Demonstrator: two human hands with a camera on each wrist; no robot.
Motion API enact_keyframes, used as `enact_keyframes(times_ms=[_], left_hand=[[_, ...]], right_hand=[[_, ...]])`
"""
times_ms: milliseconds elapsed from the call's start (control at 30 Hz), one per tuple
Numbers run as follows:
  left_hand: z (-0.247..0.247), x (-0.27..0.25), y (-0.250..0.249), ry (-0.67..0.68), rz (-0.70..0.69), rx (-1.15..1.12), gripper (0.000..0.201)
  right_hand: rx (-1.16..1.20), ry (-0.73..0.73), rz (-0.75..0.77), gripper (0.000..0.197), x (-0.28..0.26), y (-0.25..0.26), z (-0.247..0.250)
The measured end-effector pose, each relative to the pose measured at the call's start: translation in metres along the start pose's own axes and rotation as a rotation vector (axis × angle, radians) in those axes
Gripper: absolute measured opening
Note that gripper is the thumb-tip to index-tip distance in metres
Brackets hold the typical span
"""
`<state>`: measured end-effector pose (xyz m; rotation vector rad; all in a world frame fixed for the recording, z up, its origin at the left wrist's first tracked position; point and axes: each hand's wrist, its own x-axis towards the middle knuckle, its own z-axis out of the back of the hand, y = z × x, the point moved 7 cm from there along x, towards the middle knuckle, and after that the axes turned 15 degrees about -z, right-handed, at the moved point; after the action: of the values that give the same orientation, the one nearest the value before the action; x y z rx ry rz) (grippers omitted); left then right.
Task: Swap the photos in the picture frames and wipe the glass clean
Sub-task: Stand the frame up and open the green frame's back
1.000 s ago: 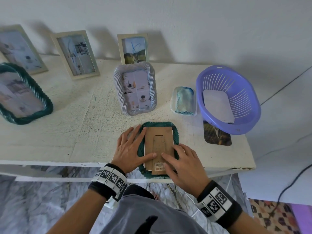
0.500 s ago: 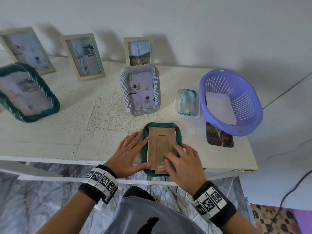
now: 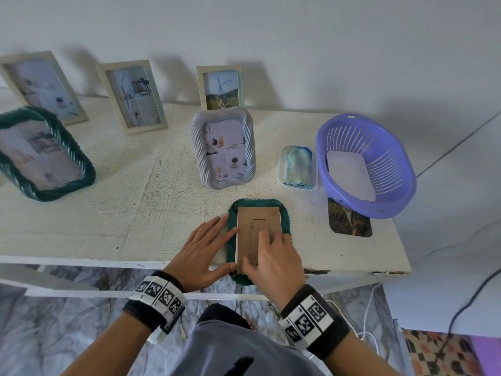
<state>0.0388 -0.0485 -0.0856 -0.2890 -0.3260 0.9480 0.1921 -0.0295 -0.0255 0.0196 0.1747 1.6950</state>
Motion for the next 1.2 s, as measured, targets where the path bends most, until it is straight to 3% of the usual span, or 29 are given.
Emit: enact_keyframes(times_ms=[100, 333, 433, 533, 733, 767, 833, 900, 967, 1067, 1200], left_hand=[[0.000, 0.000, 0.001, -0.009, -0.006, 0.000, 0.077], [0.001, -0.001, 0.003, -0.016, 0.014, 0.003, 0.078], [0.003, -0.006, 0.008, -0.011, 0.038, 0.016, 0.079], [0.006, -0.013, 0.012, -0.006, 0.042, 0.022, 0.079], [0.011, -0.022, 0.020, -0.012, 0.038, 0.024, 0.078], [0.011, -0.024, 0.021, -0.014, 0.044, 0.022, 0.079], [0.012, -0.026, 0.024, -0.019, 0.052, 0.024, 0.079], [0.012, -0.027, 0.024, -0.028, 0.050, 0.024, 0.079], [0.013, -0.027, 0.024, -0.038, 0.046, 0.023, 0.078], [0.014, -0.027, 0.024, -0.057, 0.043, 0.019, 0.077], [0.015, -0.027, 0.024, -0.063, 0.040, 0.018, 0.077]], right_hand=[[0.089, 0.011, -0.030, 0.052, 0.003, -0.003, 0.005], [0.537, 0.154, 0.004, 0.023, 0.012, -0.039, 0.028], [0.834, 0.271, -0.122, 0.022, 0.016, -0.071, 0.023], [1.033, 0.252, -0.259, 0.029, 0.018, -0.098, 0.024], [1.466, 0.185, -0.438, 0.013, 0.011, -0.129, 0.012], [1.494, 0.169, -0.437, 0.023, 0.011, -0.133, 0.012], [1.454, 0.156, -0.375, 0.042, 0.011, -0.137, 0.019], [1.268, 0.156, -0.278, 0.023, 0.011, -0.137, 0.029], [1.003, 0.146, -0.187, 0.042, 0.011, -0.136, 0.038], [0.730, 0.121, -0.096, 0.038, 0.009, -0.130, 0.053], [0.517, 0.072, -0.089, 0.050, 0.010, -0.125, 0.060]])
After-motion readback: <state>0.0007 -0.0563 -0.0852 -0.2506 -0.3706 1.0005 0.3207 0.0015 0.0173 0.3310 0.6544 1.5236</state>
